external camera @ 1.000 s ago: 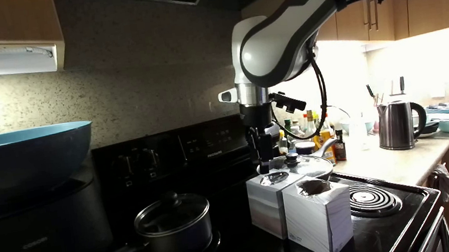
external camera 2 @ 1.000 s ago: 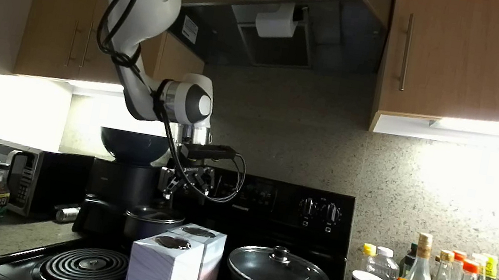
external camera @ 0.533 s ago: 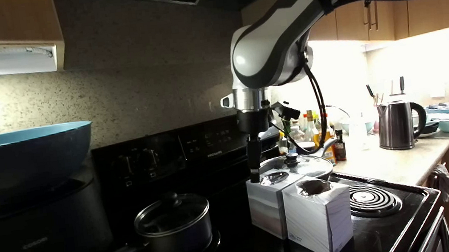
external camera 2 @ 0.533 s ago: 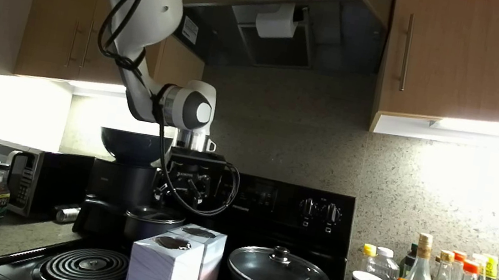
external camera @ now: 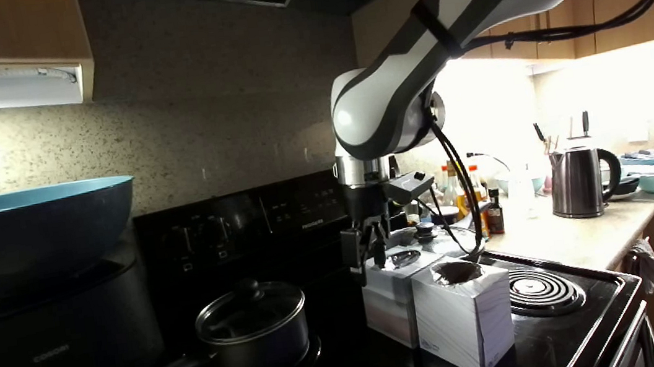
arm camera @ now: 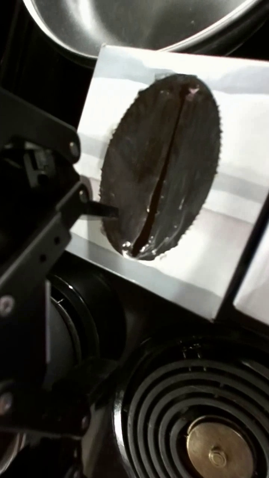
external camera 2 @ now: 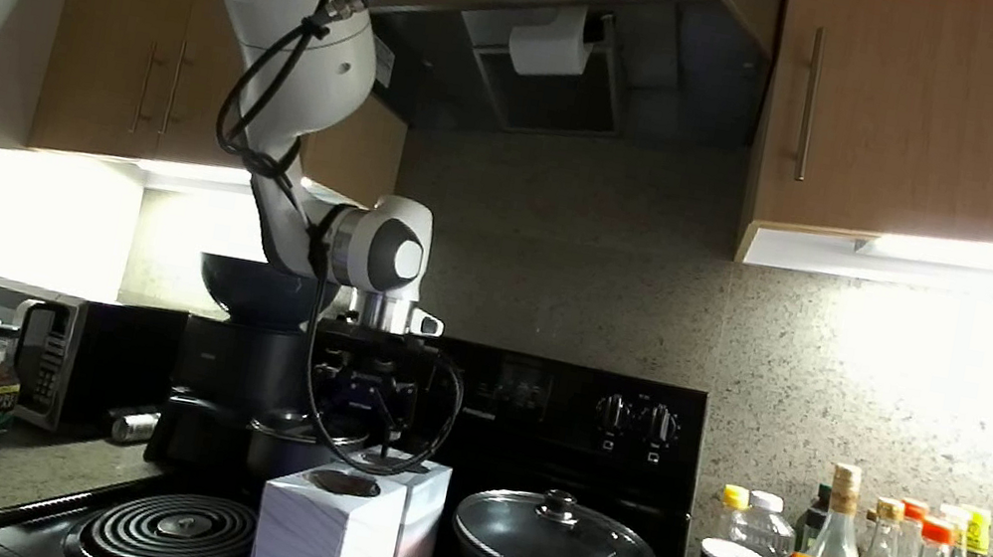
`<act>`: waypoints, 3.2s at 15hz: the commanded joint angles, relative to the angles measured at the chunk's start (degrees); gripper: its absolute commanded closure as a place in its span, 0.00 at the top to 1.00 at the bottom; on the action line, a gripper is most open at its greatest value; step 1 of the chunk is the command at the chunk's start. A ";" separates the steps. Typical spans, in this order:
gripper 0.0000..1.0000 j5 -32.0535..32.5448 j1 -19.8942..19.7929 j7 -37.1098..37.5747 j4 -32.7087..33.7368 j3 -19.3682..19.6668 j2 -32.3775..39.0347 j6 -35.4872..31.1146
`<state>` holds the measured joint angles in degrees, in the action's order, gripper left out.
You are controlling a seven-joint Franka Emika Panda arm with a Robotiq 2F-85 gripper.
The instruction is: Turn the front and back tissue boxes to the left
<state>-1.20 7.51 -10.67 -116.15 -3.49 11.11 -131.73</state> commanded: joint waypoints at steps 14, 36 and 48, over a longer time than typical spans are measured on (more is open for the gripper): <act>1.00 3.86 -0.17 19.04 -4.75 -0.20 -5.39 -1.44; 0.05 -2.94 -2.31 14.66 -3.45 -0.43 -1.24 0.10; 0.01 10.43 0.30 -4.79 2.39 -4.00 -1.88 13.65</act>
<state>7.66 8.13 -8.43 -115.34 -6.76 9.52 -121.84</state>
